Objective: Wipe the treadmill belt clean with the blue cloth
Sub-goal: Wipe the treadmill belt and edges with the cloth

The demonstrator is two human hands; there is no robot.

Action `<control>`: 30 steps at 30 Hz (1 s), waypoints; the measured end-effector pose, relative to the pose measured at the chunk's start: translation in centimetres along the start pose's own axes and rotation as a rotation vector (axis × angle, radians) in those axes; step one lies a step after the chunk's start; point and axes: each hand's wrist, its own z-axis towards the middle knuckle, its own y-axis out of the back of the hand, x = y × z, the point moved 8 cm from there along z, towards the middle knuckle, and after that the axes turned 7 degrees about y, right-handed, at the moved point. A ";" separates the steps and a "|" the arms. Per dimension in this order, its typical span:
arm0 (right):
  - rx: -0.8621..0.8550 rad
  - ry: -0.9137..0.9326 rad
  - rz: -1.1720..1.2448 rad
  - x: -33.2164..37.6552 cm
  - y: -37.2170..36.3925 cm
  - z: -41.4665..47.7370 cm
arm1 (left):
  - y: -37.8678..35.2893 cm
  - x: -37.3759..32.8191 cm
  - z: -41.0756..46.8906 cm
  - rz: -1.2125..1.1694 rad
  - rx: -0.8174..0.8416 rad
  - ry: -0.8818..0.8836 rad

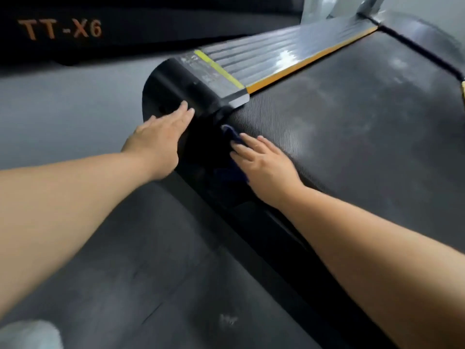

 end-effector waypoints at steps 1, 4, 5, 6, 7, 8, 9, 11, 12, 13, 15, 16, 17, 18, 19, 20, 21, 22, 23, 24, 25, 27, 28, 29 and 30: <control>0.031 0.010 -0.005 -0.3 -0.3 -1.7 | 0.1 -0.3 -0.2 0.000 -0.001 0.005; 0.113 0.029 -0.001 -1.1 -0.6 -7.7 | 0.2 -1.5 -0.4 0.000 -0.081 -0.039; 0.132 0.035 0.008 -1.1 -0.6 -9.6 | 0.2 -2.0 -0.8 -0.004 -0.131 -0.093; 0.150 0.036 0.031 -0.9 -0.7 -11.5 | 0.0 -2.6 -1.4 -0.018 -0.169 -0.163; 0.135 0.021 0.067 -0.9 -0.5 -13.1 | -0.6 -3.0 -2.1 -0.048 -0.173 -0.215; 0.092 -0.037 0.140 -1.1 0.1 -14.3 | -1.7 -3.4 -2.9 -0.116 -0.147 -0.237; 0.022 -0.151 0.271 -1.6 1.1 -14.9 | -2.7 -3.8 -3.9 -0.270 -0.063 -0.213; -0.167 -0.465 0.596 -3.1 3.7 -15.1 | -5.7 -4.8 -6.4 -0.787 0.338 0.048; -0.242 -0.601 0.737 -3.4 4.4 -14.8 | -7.3 -6.0 -8.2 -1.055 0.580 0.211; -0.276 -0.697 0.884 -3.2 4.6 -14.1 | -8.2 -7.6 -9.6 -1.253 0.756 0.319; -0.287 -0.800 1.285 -1.6 3.7 -12.1 | -8.0 -10.5 -10.4 -1.543 0.929 0.362; -0.263 -0.838 1.506 -0.4 3.0 -11.0 | -7.2 -11.9 -10.3 -1.688 0.989 0.319; -0.214 -0.858 1.683 1.0 2.5 -10.0 | -6.0 -12.9 -10.1 -1.826 1.029 0.287; -0.172 -0.852 1.780 1.9 2.5 -9.2 | -5.1 -13.3 -9.6 -1.920 1.029 0.284; -0.173 -0.847 1.826 2.2 2.7 -8.4 | -4.3 -13.3 -9.1 -1.971 1.003 0.283; -0.217 -0.849 1.874 1.9 3.0 -7.9 | -3.7 -13.2 -8.6 -1.996 0.997 0.266; -0.275 -0.871 1.933 1.4 3.3 -7.6 | -3.4 -13.0 -8.3 -1.995 1.029 0.244; -0.329 -0.891 1.987 0.8 3.6 -7.5 | -3.6 -12.8 -8.2 -1.939 1.066 0.221; -0.376 -0.903 2.022 0.2 3.8 -7.4 | -4.2 -12.2 -8.1 -1.843 1.060 0.231; -0.406 -0.905 2.033 -0.2 3.9 -7.6 | -4.7 -11.5 -7.6 -1.769 0.997 0.244; -0.419 -0.920 2.027 -0.7 3.6 -7.8 | -4.8 -10.8 -6.9 -1.744 0.881 0.259; -0.375 -0.956 2.032 -1.0 2.8 -8.3 | -3.3 -9.8 -5.8 -1.776 0.629 0.251; -0.311 -0.954 2.060 -0.7 2.4 -8.4 | -2.3 -9.6 -5.2 -1.780 0.552 0.210; -0.238 -0.926 2.111 -0.1 2.2 -8.3 | -1.1 -9.9 -5.0 -1.765 0.533 0.152; -0.184 -0.890 2.166 0.6 2.2 -8.1 | -0.1 -10.3 -4.8 -1.743 0.557 0.092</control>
